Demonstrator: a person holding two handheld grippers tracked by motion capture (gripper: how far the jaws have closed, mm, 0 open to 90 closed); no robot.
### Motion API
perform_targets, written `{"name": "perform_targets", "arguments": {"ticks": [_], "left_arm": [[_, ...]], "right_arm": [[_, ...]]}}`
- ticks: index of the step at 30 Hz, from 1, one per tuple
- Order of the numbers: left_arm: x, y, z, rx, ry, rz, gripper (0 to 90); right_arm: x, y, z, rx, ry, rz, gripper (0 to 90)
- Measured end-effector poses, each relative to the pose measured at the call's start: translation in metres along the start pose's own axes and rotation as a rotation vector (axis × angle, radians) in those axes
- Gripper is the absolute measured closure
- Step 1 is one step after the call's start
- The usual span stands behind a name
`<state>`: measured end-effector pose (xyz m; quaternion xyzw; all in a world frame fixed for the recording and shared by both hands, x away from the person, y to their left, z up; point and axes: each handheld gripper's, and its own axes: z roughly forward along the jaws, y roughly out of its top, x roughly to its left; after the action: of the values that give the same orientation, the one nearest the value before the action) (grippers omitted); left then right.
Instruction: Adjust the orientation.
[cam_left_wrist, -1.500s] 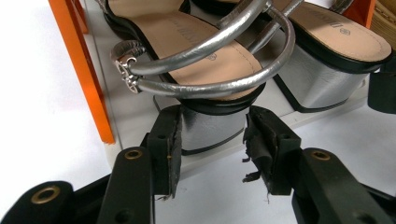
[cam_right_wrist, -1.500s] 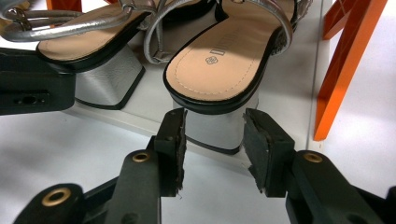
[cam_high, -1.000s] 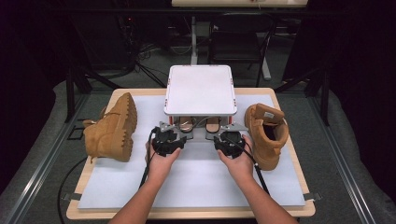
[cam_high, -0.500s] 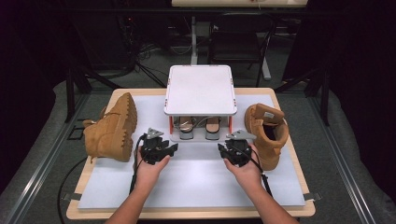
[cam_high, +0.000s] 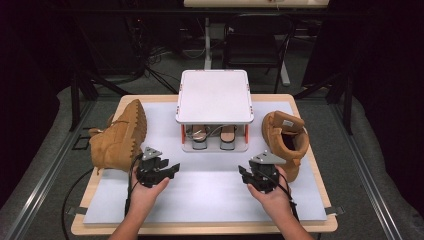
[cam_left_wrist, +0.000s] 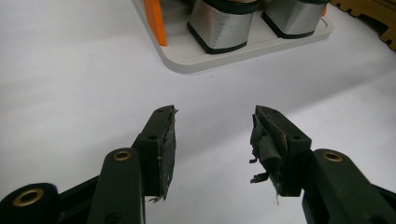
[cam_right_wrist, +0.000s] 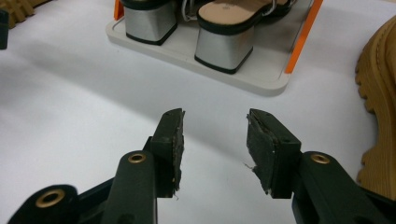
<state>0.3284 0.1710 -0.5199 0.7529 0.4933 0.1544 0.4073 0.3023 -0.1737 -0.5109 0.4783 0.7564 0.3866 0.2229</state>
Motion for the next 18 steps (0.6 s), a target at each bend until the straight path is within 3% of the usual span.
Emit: {"name": "perform_targets", "arguments": {"ticks": [8, 11, 18], "left_arm": [[0.007, -0.006, -0.019, -0.033, 0.009, 0.011, 50.6], [0.010, -0.008, -0.024, -0.038, 0.011, 0.013, 51.9], [0.020, -0.014, -0.036, -0.031, 0.010, -0.012, 54.2]], "right_arm": [[-0.005, -0.014, -0.017, -0.003, 0.025, 0.016, 56.6], [-0.001, -0.017, -0.022, -0.020, 0.032, 0.000, 56.8], [0.004, -0.022, -0.025, -0.004, 0.029, -0.028, 57.5]]}}
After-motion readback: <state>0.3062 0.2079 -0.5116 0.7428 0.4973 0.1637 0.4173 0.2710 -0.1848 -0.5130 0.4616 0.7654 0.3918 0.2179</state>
